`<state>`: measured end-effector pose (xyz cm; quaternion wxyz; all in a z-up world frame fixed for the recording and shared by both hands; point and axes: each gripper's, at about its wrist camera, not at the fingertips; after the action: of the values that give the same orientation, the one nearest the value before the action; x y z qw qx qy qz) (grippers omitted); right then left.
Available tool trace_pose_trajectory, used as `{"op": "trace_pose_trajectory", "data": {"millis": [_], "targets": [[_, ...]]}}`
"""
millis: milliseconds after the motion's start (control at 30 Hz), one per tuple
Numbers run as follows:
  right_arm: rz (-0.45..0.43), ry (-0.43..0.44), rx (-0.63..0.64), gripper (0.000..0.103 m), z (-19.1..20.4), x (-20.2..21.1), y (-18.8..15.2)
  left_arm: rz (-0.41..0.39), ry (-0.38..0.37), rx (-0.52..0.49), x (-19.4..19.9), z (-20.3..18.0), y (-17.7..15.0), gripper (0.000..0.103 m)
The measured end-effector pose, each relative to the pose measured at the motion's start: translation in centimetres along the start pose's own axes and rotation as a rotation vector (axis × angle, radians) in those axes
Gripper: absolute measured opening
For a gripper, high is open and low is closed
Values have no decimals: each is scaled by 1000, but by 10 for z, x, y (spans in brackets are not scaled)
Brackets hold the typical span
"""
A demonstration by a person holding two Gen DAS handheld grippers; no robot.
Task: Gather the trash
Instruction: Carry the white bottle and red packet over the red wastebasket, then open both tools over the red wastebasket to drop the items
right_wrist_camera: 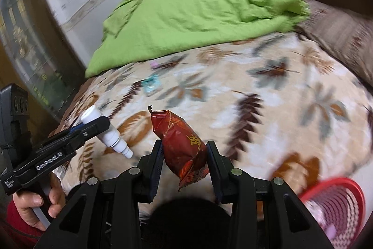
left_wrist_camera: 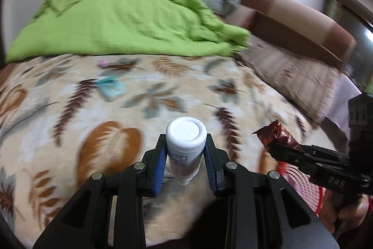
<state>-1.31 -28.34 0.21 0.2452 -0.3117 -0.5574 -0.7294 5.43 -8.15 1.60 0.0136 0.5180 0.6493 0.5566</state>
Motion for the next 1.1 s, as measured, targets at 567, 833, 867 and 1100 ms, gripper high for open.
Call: {"op": "trace_pose_trajectory", "data": {"millis": [567,833,867,1100], "targets": [[-15,-252,-311,40,-165,94,-49,248,-449,-181,-77,-161,-7,29],[73,-281,-389,54,-193,79,-71,376,-501,-249,-114,-198,-31,53],[71,-283,-399,56,-196,80,-73,367,-490,-260,-114,-198,-33,62],[40,-261,-373,56,-191,78,-61,317,-447,-233,-100,-178,-22,62]]}}
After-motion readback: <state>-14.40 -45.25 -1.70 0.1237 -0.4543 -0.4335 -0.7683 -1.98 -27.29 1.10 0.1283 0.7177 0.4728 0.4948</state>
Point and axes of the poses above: each gripper's, at about its wrist camera, not at the fingertips, and x roughly against the way its jaws point, z to its left, y to its top, and after that the axes turned 15 degrees about -y, right-handed
